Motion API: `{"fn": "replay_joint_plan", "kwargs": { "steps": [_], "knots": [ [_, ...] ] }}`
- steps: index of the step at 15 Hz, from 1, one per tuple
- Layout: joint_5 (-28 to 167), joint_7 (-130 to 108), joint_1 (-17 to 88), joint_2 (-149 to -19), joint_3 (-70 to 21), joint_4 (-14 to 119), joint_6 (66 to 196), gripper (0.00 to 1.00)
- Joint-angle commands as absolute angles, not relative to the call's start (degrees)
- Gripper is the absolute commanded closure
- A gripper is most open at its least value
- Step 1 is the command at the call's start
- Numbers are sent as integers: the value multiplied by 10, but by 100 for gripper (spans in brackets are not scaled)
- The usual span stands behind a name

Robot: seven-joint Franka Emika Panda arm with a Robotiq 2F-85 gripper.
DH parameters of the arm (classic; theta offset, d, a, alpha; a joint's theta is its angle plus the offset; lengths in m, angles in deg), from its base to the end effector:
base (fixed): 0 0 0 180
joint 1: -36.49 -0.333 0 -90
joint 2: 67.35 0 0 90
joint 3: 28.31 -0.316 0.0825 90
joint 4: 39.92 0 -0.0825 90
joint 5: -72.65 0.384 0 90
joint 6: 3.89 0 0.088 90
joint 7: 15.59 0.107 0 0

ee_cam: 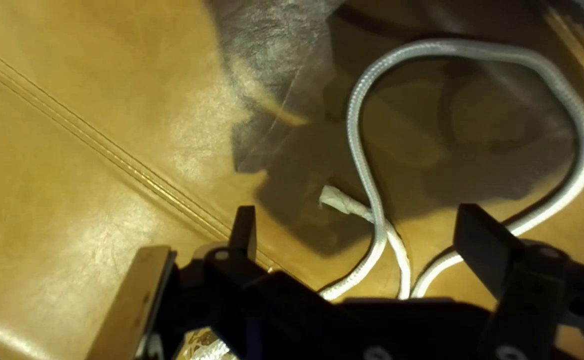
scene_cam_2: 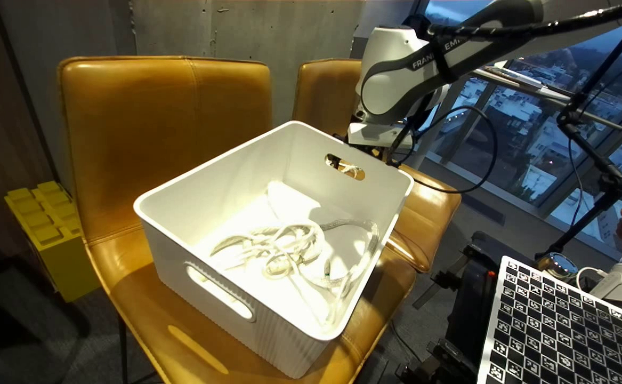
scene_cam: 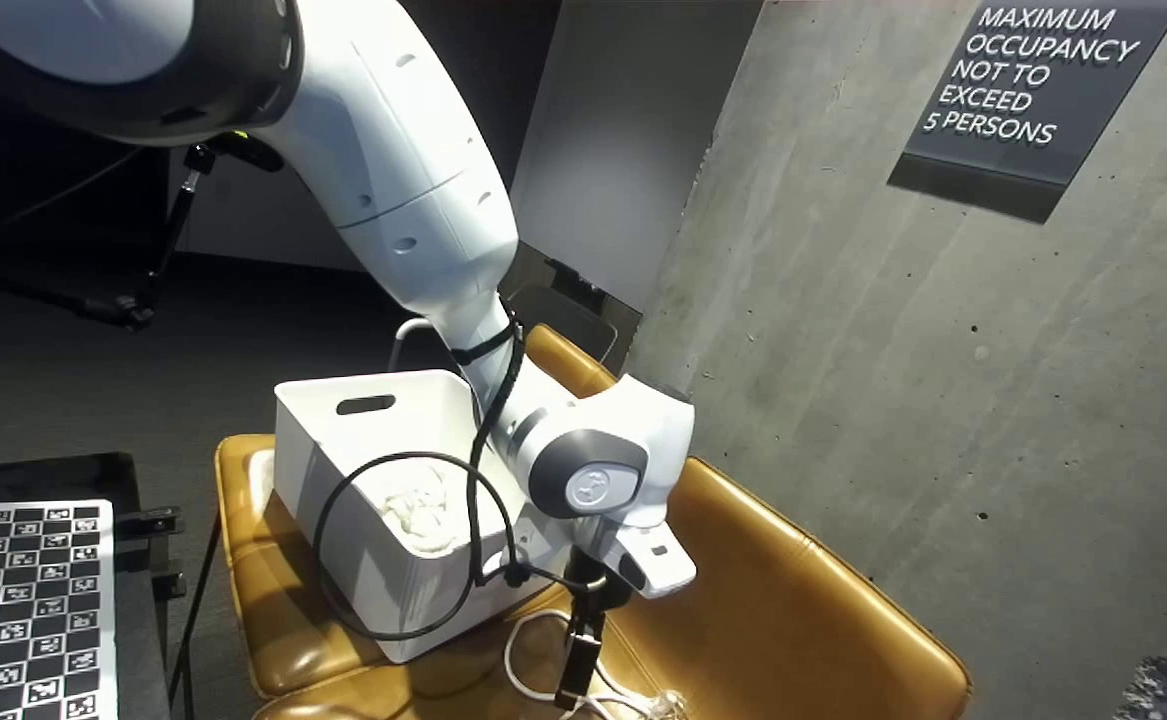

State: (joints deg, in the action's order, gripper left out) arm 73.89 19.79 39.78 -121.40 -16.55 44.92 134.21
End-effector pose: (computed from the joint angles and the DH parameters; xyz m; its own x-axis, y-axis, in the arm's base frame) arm 0.6900 -0.1612 0.1186 0.6887 -0.7199 0.0864 -0.7244 -0.6782 0.1235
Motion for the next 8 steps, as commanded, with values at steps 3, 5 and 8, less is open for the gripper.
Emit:
{"fn": "replay_joint_plan", "kwargs": {
  "steps": [3,5,8],
  "knots": [
    [764,193,411,-1239,-164,433,1331,0],
    [766,194,413,-1247,-164,423,1330,0],
    [770,193,417,-1268,-169,392,1316,0]
  ]
}}
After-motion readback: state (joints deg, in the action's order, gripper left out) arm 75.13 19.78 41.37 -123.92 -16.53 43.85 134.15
